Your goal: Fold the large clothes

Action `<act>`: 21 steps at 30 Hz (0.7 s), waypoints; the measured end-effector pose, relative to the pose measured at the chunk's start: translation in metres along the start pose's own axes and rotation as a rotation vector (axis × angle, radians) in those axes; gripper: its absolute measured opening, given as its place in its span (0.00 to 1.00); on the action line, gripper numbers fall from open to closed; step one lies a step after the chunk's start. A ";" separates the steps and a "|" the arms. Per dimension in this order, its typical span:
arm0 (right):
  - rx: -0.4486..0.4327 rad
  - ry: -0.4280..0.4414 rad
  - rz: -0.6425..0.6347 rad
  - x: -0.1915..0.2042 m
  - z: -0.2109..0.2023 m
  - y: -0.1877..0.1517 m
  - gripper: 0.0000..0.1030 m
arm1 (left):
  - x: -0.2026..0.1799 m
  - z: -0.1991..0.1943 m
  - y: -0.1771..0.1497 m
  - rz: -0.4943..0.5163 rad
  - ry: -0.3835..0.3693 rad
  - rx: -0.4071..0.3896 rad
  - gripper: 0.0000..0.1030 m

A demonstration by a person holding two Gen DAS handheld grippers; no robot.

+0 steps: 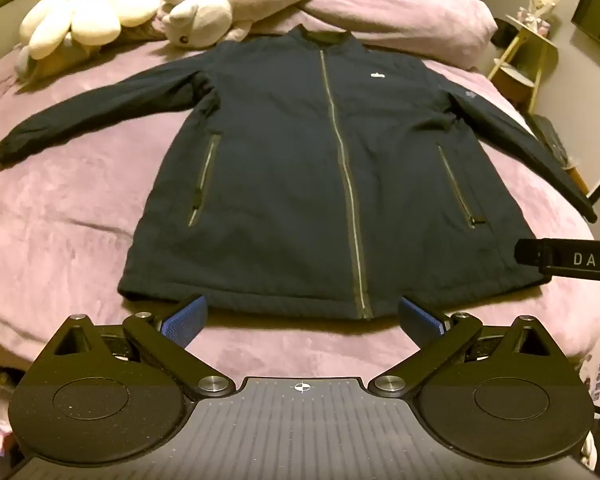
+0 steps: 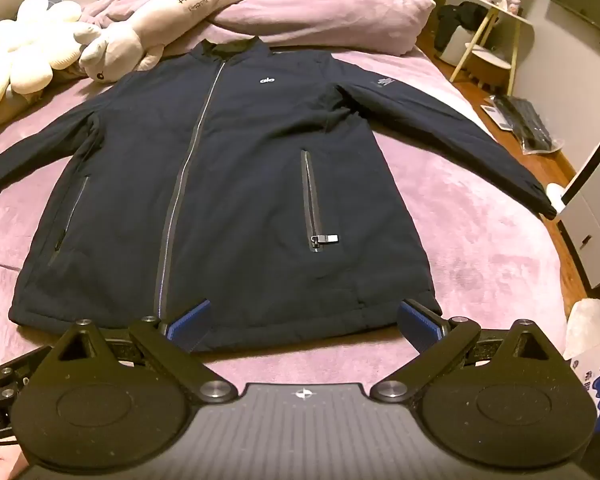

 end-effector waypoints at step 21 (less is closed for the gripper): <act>-0.016 0.001 0.003 -0.001 -0.002 0.003 0.96 | 0.001 -0.003 -0.001 -0.011 -0.003 -0.012 1.00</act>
Point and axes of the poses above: each gripper's, at about its wrist camera, not at the fingertips, and z roughly the way its jaws point, x to its left, y to its top, the point moved 7 cm from there along z, roughly the way its jaws point, and after that the axes turned 3 degrees about -x, right-handed, at the moved point
